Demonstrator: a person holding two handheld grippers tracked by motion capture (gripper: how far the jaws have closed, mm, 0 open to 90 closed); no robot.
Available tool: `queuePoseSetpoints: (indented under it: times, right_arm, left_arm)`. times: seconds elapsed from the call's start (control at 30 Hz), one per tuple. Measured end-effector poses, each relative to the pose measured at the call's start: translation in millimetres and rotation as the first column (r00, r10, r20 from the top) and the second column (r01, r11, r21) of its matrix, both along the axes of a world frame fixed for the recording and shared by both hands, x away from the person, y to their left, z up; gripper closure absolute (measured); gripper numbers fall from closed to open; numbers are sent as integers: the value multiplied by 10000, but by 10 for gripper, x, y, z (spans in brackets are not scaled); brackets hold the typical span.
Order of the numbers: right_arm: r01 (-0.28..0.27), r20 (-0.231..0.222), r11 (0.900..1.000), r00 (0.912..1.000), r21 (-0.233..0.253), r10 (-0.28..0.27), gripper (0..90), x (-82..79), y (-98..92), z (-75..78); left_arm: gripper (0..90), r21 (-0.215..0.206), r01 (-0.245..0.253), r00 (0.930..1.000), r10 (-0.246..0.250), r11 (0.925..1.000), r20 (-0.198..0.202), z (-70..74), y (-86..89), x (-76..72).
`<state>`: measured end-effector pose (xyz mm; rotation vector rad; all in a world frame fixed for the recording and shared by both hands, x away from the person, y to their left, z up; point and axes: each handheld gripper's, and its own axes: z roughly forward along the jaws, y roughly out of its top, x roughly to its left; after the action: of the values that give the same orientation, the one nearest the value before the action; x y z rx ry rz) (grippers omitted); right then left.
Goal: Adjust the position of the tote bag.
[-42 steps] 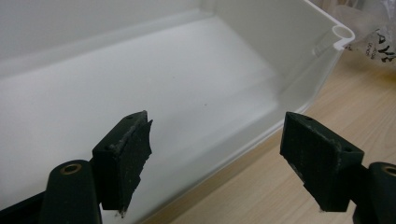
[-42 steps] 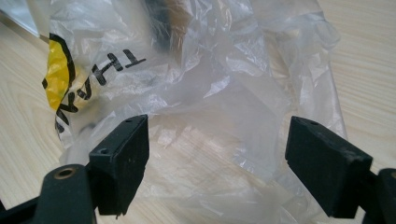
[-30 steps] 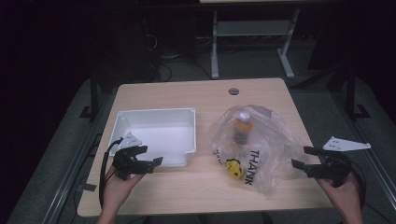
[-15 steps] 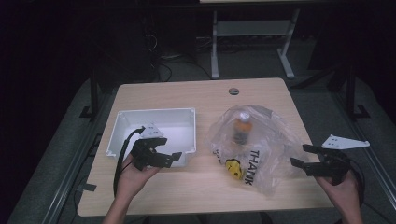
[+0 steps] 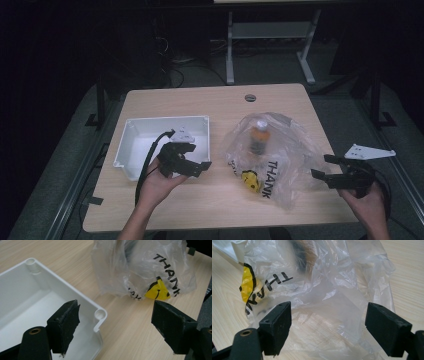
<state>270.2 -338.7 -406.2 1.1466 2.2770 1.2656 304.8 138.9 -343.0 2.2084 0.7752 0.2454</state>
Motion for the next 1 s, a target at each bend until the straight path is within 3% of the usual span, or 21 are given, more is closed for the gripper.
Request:
queuePoseSetpoints:
  times: [0.53, 1.0]
  right_arm:
    - [-38, 7, 10000, 10000, 1, 38, 207, -37, 2, 14]
    - [-85, 55, 10000, 9999, 52, 85, 207, -27, -1, 33]
  left_arm:
    - [214, 224, 875, 9962, -874, 9959, -51, 148, -413, 138]
    - [220, 324, 1269, 9919, -1267, 9914, -72, 329, -692, 314]
